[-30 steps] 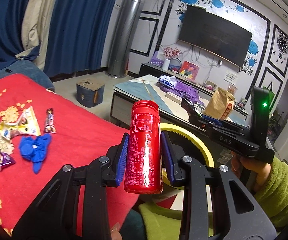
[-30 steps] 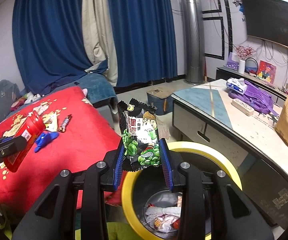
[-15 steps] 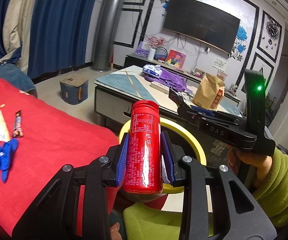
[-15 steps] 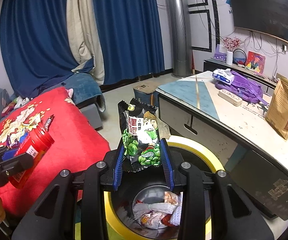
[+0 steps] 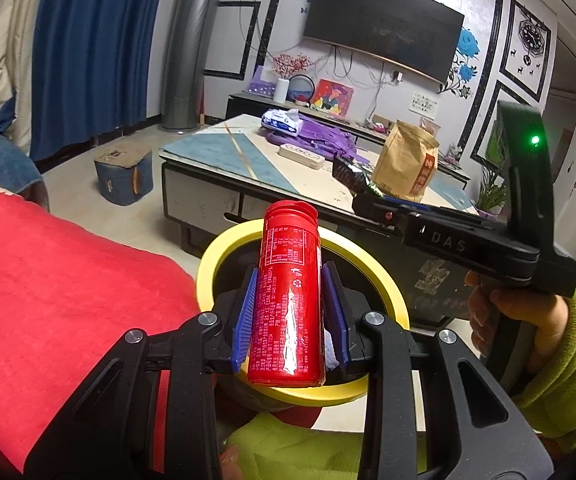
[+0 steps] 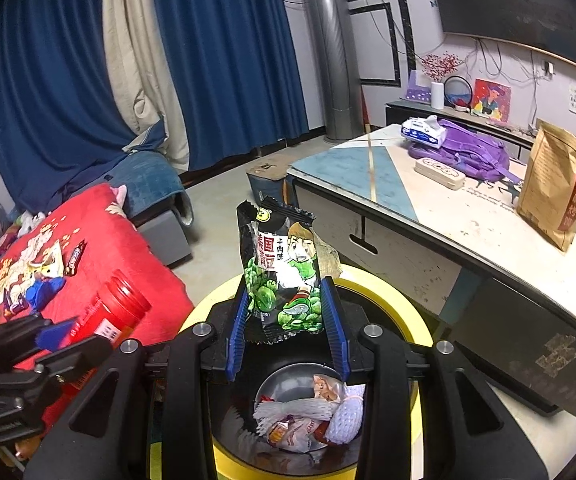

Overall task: Collect trash
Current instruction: 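Carry the green snack bag and red can in both tools over the yellow bin, then open both tools to drop the green bag and red can into the bin, then move both open tools back over the bed toward the glove and purple wrapper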

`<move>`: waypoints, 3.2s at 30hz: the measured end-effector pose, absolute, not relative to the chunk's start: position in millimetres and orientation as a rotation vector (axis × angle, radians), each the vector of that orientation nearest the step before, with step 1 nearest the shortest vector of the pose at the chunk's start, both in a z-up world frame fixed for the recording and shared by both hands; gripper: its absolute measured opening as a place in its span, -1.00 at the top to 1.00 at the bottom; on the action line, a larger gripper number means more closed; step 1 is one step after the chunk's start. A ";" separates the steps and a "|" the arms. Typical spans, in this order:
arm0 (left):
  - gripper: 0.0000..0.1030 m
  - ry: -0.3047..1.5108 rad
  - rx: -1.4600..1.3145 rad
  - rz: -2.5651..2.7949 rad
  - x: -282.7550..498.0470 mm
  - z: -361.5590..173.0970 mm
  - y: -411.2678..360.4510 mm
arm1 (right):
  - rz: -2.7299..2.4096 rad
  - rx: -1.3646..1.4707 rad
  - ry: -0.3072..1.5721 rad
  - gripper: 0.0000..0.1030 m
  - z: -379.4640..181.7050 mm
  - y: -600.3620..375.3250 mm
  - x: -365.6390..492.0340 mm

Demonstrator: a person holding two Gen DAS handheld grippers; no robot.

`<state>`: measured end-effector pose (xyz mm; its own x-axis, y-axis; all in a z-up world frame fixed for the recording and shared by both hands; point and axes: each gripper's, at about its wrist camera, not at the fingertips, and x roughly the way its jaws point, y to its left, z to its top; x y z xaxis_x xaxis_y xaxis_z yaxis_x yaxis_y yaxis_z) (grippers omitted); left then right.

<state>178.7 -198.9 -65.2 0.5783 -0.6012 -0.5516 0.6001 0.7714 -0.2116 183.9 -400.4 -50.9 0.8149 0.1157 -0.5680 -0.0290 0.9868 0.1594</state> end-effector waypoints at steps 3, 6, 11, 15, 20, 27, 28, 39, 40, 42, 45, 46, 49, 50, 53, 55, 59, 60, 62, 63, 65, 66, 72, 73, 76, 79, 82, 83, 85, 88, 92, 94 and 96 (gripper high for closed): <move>0.51 0.657 0.003 -0.713 182.9 -70.0 -203.4 | 0.070 0.159 0.621 0.34 -52.4 -405.8 184.4; 0.51 0.672 0.004 -0.722 186.3 -75.3 -209.1 | 0.065 0.166 0.635 0.34 -54.3 -409.4 185.8; 0.51 0.694 0.025 -0.736 187.5 -85.8 -219.5 | 0.061 0.172 0.643 0.32 -56.4 -411.6 186.3; 0.51 0.721 0.033 -0.751 188.8 -94.4 -226.2 | 0.062 0.175 0.644 0.30 -56.6 -412.4 186.2; 0.51 0.736 0.044 -0.765 188.2 -99.9 -231.7 | 0.057 0.182 0.652 0.28 -58.9 -414.1 187.1; 0.19 0.743 0.057 -0.771 189.3 -102.8 -239.4 | 0.038 0.207 0.645 0.05 -58.8 -420.1 187.1; 0.07 0.743 0.055 -0.770 189.4 -102.8 -239.9 | 0.036 0.210 0.644 -0.01 -58.3 -420.3 187.0; -0.79 0.728 0.026 -0.711 184.0 -91.8 -224.2 | 0.006 0.228 0.610 -0.24 -52.8 -425.0 181.8; -0.79 0.728 0.023 -0.703 183.6 -90.7 -222.2 | 0.005 0.228 0.604 -0.28 -51.9 -424.6 181.0; -0.79 0.722 0.023 -0.677 181.1 -86.9 -217.4 | 0.003 0.225 0.593 -0.32 -49.7 -423.5 178.7; -0.79 0.701 0.028 -0.635 177.7 -81.7 -207.6 | 0.006 0.215 0.584 -0.35 -46.6 -418.8 177.7; -0.79 0.693 0.026 -0.624 176.7 -79.6 -203.9 | 0.008 0.212 0.579 -0.36 -45.1 -417.4 177.3; -0.79 0.666 0.012 -0.571 175.0 -71.7 -188.5 | 0.014 0.207 0.557 -0.41 -40.5 -411.6 173.3; -0.79 0.659 0.009 -0.557 174.8 -69.4 -185.2 | 0.018 0.206 0.553 -0.41 -39.3 -410.4 172.5; -0.79 0.627 -0.004 -0.508 172.3 -60.6 -168.9 | 0.035 0.197 0.533 -0.44 -34.3 -400.9 168.0; -0.79 0.609 -0.005 -0.481 171.3 -56.1 -161.3 | 0.045 0.195 0.519 -0.47 -30.9 -395.9 165.6; -0.79 0.575 -0.017 -0.430 168.8 -47.1 -143.4 | 0.076 0.178 0.486 -0.50 -22.6 -380.6 159.4; -0.79 0.563 -0.014 -0.415 167.8 -44.6 -138.8 | 0.088 0.172 0.476 -0.51 -20.4 -375.4 157.4; -0.79 0.541 -0.008 -0.389 164.6 -40.7 -130.2 | 0.110 0.157 0.456 -0.53 -16.1 -364.8 154.0; -0.79 0.531 -0.006 -0.374 163.8 -38.6 -124.8 | 0.119 0.151 0.450 -0.54 -14.6 -360.5 152.5; -0.79 0.513 -0.009 -0.347 162.3 -34.7 -114.2 | 0.143 0.146 0.442 -0.55 -11.4 -352.6 150.2; -0.79 0.507 -0.011 -0.337 161.1 -33.0 -110.8 | 0.152 0.143 0.439 -0.55 -10.7 -349.3 149.4; -0.79 0.459 -0.034 -0.260 157.7 -22.9 -82.4 | 0.224 0.102 0.399 -0.59 -1.0 -319.1 141.4; -0.79 0.451 -0.035 -0.249 156.8 -21.8 -78.5 | 0.231 0.098 0.394 -0.61 0.4 -315.4 140.6; -0.79 0.431 -0.041 -0.215 155.0 -17.8 -64.7 | 0.265 0.083 0.376 -0.64 6.3 -300.8 138.8; -0.79 0.416 -0.048 -0.186 152.9 -15.1 -51.8 | 0.299 0.061 0.371 -0.65 10.6 -285.3 138.9; -0.79 0.396 -0.053 -0.152 150.9 -11.1 -39.6 | 0.329 0.047 0.377 -0.66 12.4 -270.2 139.0; -0.79 0.390 -0.053 -0.141 150.4 -9.6 -35.8 | 0.338 0.043 0.379 -0.66 13.1 -265.3 139.2; -0.79 0.380 -0.057 -0.123 150.0 -6.3 -31.0 | 0.354 0.032 0.379 -0.66 14.4 -256.5 139.0; -0.79 0.368 -0.073 -0.099 146.9 -2.6 -19.8 | 0.378 0.013 0.378 -0.67 16.7 -242.9 138.6; -0.79 0.355 -0.083 -0.072 144.7 1.2 -5.3 | 0.404 -0.003 0.387 -0.68 17.7 -227.1 140.9; -0.79 0.352 -0.087 -0.057 142.3 2.8 2.3 | 0.420 -0.011 0.393 -0.68 17.6 -219.1 141.7; -0.79 0.353 -0.092 -0.048 141.6 4.0 7.7 | 0.433 -0.019 0.397 -0.68 16.5 -210.8 142.4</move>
<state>141.6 7.7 4.0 0.9374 -0.0631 -0.3425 0.0310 0.9947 -0.0984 142.4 -210.8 16.5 0.8322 0.4052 -0.3784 -0.4126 0.9086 0.0656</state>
